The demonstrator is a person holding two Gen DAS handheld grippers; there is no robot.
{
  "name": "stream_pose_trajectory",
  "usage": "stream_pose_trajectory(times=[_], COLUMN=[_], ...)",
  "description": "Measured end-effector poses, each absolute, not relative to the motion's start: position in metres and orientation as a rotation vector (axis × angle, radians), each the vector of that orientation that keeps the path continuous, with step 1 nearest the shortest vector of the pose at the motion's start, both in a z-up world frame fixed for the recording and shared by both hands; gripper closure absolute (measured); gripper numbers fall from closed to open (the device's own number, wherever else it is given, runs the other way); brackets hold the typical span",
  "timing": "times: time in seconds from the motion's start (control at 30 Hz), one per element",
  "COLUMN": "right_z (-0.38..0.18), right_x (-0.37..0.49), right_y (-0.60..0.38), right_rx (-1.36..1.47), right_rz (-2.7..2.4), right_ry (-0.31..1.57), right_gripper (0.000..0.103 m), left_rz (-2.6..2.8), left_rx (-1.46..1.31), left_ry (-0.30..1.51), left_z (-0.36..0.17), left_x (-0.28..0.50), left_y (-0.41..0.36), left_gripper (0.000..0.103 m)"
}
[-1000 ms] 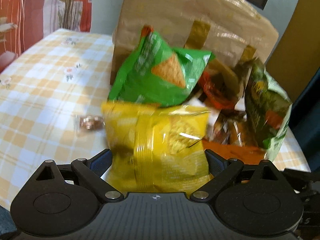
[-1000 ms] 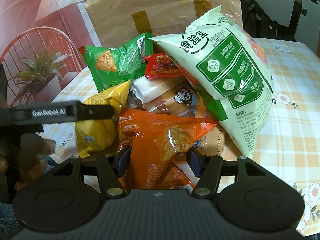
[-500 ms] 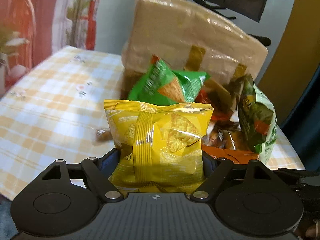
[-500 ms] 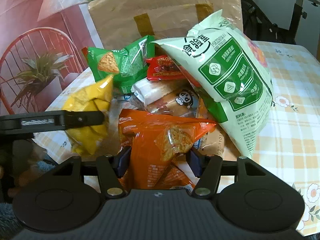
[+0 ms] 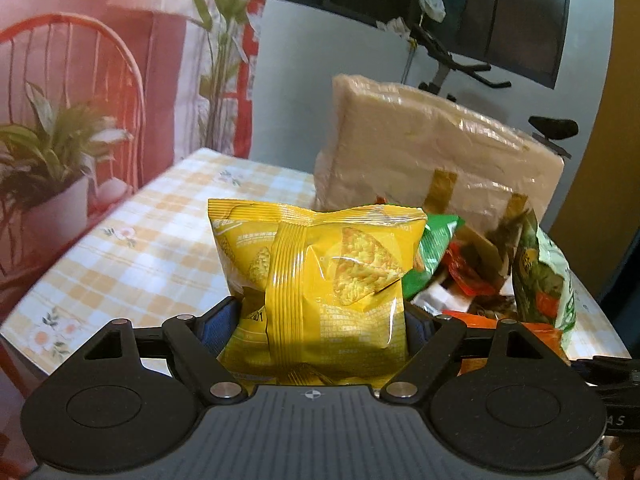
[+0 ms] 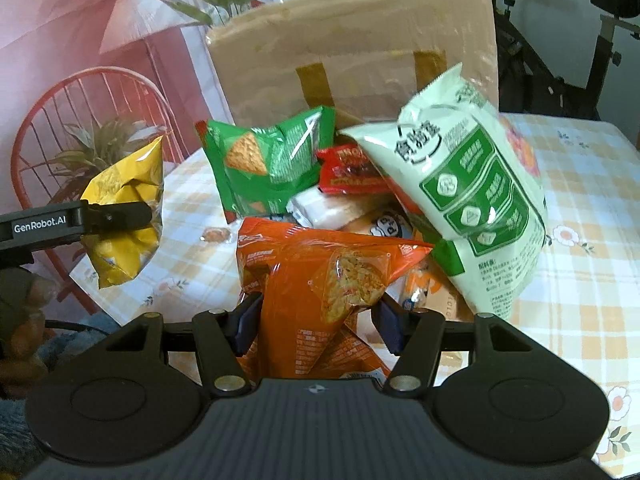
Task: Organize snacks
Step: 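Lift the yellow bag with the left gripper while the right gripper carries the orange bag over the box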
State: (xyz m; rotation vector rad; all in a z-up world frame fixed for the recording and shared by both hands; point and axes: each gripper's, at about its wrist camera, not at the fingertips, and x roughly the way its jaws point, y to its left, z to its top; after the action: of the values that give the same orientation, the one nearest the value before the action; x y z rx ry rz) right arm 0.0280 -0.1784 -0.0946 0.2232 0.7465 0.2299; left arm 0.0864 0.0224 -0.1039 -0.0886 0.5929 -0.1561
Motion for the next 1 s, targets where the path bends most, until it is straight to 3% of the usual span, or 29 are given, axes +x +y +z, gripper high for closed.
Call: stream_pose_trajectory(times=[0.57, 1.0], right_z=[-0.036, 0.018], right_x=[0.039, 0.089], right_y=[-0.17, -0.204], right_rx=[0.206, 0.153], right_rz=[0.373, 0.198], right_ry=[0.471, 0.241], right_gripper=[0.042, 0.042], left_rz=[-0.098, -0.138], left_rx=[-0.05, -0.014], left_ry=[0.404, 0.283], left_z=[-0.049, -0.008], left_x=[0.084, 0.126], left_y=[0.033, 0.004], left_gripper=[0.019, 0.019])
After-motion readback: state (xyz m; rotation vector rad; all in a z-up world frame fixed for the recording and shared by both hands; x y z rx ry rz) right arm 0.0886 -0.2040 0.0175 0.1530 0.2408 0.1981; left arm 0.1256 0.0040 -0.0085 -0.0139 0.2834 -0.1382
